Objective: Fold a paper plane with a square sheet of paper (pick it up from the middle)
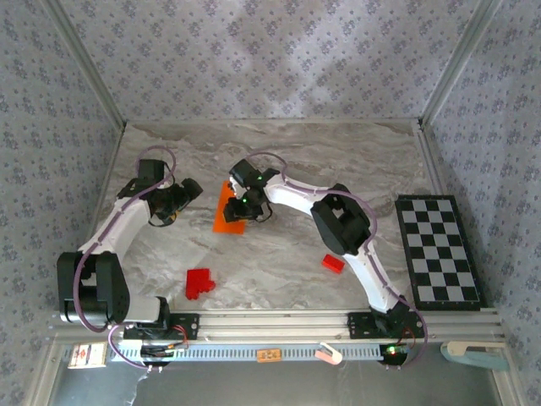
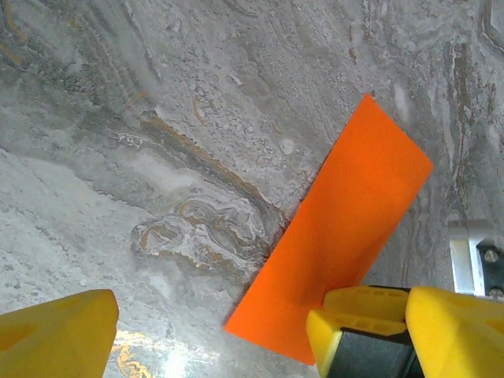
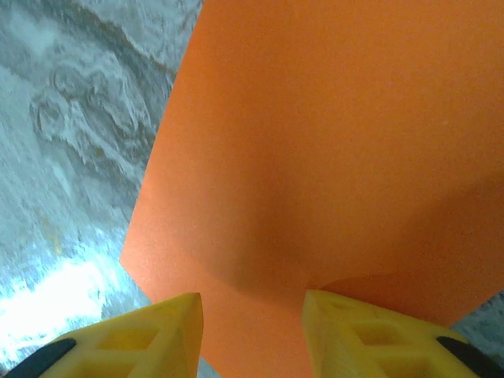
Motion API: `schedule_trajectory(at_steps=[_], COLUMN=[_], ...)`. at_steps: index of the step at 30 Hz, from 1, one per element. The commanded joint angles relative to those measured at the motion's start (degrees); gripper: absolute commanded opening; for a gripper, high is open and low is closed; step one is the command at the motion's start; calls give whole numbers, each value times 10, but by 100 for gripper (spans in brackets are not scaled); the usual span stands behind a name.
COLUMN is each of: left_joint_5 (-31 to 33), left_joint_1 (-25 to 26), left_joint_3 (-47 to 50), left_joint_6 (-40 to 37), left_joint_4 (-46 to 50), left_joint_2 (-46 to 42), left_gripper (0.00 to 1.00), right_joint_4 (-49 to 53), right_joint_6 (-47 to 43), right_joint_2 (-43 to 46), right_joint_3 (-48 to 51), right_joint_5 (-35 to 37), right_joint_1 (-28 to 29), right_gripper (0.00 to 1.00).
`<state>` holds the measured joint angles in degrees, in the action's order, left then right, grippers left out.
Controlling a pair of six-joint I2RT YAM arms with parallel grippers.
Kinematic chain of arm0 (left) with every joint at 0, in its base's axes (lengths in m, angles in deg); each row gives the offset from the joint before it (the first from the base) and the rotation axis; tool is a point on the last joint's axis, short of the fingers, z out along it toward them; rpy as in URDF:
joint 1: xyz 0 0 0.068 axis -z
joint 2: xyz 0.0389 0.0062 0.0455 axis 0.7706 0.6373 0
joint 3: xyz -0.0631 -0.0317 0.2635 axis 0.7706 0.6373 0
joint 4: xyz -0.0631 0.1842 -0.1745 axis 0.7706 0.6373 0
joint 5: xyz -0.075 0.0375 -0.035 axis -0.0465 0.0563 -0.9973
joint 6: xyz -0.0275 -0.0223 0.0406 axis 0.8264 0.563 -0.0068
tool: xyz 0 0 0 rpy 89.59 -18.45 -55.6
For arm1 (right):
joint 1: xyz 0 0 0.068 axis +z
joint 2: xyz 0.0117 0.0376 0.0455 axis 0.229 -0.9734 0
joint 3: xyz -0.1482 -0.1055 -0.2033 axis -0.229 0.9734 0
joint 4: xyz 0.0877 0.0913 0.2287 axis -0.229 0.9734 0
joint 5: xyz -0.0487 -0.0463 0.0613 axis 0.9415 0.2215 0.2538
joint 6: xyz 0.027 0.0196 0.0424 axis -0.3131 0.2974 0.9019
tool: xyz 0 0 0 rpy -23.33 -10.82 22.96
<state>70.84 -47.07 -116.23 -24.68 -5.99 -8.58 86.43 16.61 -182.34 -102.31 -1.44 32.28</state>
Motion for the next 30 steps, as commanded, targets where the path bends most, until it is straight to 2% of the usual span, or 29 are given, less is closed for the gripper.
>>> schedule_trajectory(at_steps=[1,7,10,14,17,20,30], left_joint_5=[-21,-73,-89,-109,-119,-139,-205], left_joint_1=[-4,1,12,29,47,67,135], left_joint_3=[5,9,5,7,12,14,77], left_joint_6=[-8,-11,-13,-8,-7,-10,23], left_joint_4=[-10,-34,-47,-62,-67,-70,-107], left_joint_2=[0,16,31,42,44,50,53], left_gripper=[95,100,100,100,100,99,97], right_joint_4=[76,113,110,41,-23,-39,-85], right_joint_6=[-64,-193,-203,-128,-37,17,87], right_joint_2=[34,112,141,199,230,235,215], right_joint_3=[72,168,166,181,216,232,278], right_joint_5=[12,26,17,-6,21,56,14], right_joint_1=[-12,-39,-49,-54,-63,-67,-71], right_gripper=[41,40,41,41,40,38,34])
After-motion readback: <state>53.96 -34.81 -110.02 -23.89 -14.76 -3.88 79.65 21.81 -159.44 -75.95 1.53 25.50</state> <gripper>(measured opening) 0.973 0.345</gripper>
